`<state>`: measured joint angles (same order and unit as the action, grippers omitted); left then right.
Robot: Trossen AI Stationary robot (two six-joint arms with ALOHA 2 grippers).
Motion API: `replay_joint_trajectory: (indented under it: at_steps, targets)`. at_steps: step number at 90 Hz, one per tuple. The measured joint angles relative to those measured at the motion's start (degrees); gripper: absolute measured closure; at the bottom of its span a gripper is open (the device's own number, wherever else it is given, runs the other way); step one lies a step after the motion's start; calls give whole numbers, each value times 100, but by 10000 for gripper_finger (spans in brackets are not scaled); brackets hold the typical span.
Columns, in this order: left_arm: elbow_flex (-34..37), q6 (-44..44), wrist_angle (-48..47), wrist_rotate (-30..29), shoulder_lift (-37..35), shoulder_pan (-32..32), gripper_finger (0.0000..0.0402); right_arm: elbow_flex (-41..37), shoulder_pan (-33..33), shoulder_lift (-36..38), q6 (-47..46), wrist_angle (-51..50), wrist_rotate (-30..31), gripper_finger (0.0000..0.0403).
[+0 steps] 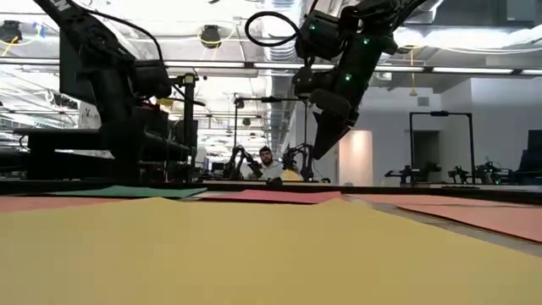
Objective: Organize paper
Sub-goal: Adjust the green papers
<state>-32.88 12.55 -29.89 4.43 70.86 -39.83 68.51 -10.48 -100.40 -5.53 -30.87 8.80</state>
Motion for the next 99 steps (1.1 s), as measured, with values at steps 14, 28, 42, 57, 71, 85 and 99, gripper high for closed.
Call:
replay_joint_trajectory:
  at_steps: [14, 28, 42, 57, 71, 85, 99]
  targets:
    - [-7, -321, -124, -168, 84, 0, 402, -2, 11, 0, -3, 3, -56, 403]
    - [-7, -311, -76, -197, 323, 0, 402, -2, 11, -2, -1, 4, -144, 403]
    - [-24, 108, 83, -195, 659, -2, 402, -2, 11, -2, -1, 2, -146, 403]
    - [-44, 357, 301, -174, 928, -2, 402, -2, 33, -2, 3, -13, -147, 403]
    - [-37, 369, 393, -160, 954, -84, 402, -2, 35, -2, 3, -28, -151, 403]
    - [-32, 326, 422, -218, 961, -258, 402, -2, 35, -2, 5, -31, -153, 403]
    - [-26, 364, 437, -305, 961, -346, 402, -2, 35, -2, 3, -28, -153, 403]
